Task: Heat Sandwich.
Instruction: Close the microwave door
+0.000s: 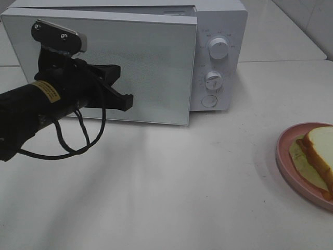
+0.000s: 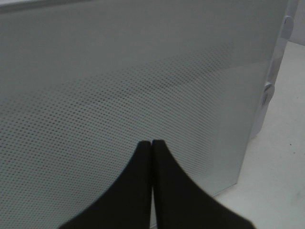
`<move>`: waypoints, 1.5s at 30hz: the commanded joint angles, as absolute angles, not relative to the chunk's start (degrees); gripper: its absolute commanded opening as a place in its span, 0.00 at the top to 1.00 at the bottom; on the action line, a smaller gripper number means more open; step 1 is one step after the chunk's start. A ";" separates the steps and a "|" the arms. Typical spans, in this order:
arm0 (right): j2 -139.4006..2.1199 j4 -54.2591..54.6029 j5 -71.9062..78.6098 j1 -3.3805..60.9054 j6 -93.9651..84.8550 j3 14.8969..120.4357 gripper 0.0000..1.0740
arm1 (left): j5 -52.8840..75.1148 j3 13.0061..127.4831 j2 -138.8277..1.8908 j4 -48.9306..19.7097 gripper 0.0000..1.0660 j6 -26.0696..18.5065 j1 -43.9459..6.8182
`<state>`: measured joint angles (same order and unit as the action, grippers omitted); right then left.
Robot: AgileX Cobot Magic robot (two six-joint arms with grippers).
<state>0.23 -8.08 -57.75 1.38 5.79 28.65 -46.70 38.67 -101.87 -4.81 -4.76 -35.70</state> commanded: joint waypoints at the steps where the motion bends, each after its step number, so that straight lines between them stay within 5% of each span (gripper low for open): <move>1: 1.78 -7.85 -57.01 0.92 4.87 28.59 0.30 | -46.81 40.97 -103.30 -7.56 1.00 -5.16 -37.07; 9: 1.78 -7.85 -57.01 0.92 4.87 28.59 0.30 | -45.72 45.95 -106.17 -13.81 1.00 -9.34 -39.71; 45: 1.78 -7.73 -57.01 0.92 4.87 28.59 0.30 | -33.58 67.90 -116.25 -14.44 1.00 -9.34 -40.34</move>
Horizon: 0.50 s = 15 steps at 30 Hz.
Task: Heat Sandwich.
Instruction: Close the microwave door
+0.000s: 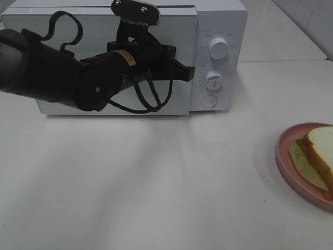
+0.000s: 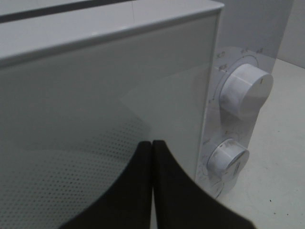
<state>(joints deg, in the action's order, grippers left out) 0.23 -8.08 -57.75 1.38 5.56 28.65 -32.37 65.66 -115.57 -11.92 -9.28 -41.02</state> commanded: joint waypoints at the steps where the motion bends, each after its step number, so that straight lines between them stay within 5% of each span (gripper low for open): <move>1: 1.78 -7.73 -57.01 0.92 4.87 28.59 0.30 | -33.58 68.30 -116.54 -14.44 1.00 -9.34 -40.34; 15: 1.78 -7.73 -57.01 0.92 4.87 28.59 0.30 | -33.40 74.14 -120.61 -16.39 1.00 -9.34 -39.99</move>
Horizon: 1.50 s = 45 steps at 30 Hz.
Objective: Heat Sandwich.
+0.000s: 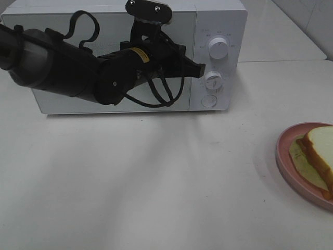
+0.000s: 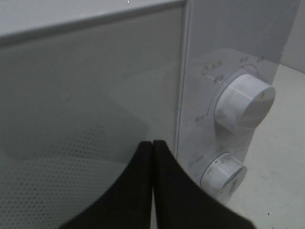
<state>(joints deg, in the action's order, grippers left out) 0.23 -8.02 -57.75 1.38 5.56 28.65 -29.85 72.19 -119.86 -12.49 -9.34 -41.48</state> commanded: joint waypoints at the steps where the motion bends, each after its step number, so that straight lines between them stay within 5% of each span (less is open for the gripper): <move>1: 1.78 -7.73 -57.01 0.92 4.87 28.59 0.30 | -33.35 74.54 -120.78 -16.62 1.00 -9.34 -39.99; 12: 1.78 -7.73 -57.01 0.92 4.87 28.59 0.30 | -31.11 74.77 -120.32 -16.33 1.00 -9.51 -39.99; 30: 1.78 -7.73 -57.01 0.92 4.87 28.59 0.30 | -8.25 69.21 -109.49 -15.64 1.00 -9.34 -39.99; 33: 1.78 -7.73 -57.01 0.92 4.87 28.59 0.30 | 2.46 69.21 -107.95 -14.95 0.83 -9.34 -39.99; 34: 1.78 -7.73 -57.01 0.92 4.87 28.59 0.30 | 8.14 69.21 -107.14 -14.95 0.59 -9.34 -39.99; 35: 1.78 -7.73 -57.01 0.92 4.87 28.59 0.30 | 8.14 69.21 -107.14 -14.95 0.59 -9.34 -39.99; 38: 1.78 -7.73 -57.01 0.92 4.87 28.59 0.30 | 16.33 69.21 -105.31 -14.95 0.04 -9.34 -39.99; 45: 1.78 -7.73 -57.01 0.92 4.87 28.59 0.30 | 26.13 69.21 -102.16 -14.55 0.07 -9.28 -39.99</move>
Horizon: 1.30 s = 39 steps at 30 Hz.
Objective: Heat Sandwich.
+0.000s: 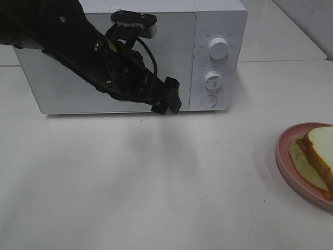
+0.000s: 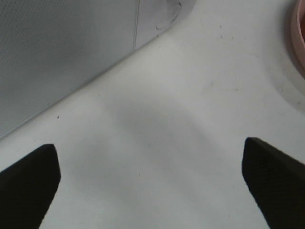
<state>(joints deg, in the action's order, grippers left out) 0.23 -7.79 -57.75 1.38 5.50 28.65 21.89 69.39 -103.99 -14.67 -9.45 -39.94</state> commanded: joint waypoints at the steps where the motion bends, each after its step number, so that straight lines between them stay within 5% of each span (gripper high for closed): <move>1: 1.78 -7.73 -57.01 0.92 4.87 28.59 0.30 | 27.56 69.21 -101.53 -14.50 0.07 -9.28 -39.99; 17: 1.78 -7.73 -57.01 0.92 4.87 28.59 0.30 | 49.10 69.50 -96.20 -9.63 0.07 -5.33 -38.04; 39: 1.78 -7.73 -57.01 0.92 4.87 28.59 0.30 | 66.92 69.44 -84.22 -7.85 0.07 -2.46 -13.29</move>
<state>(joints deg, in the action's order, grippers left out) 0.23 -7.79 -57.75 1.38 5.50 28.65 65.55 69.39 -85.31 -8.37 -2.92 -14.44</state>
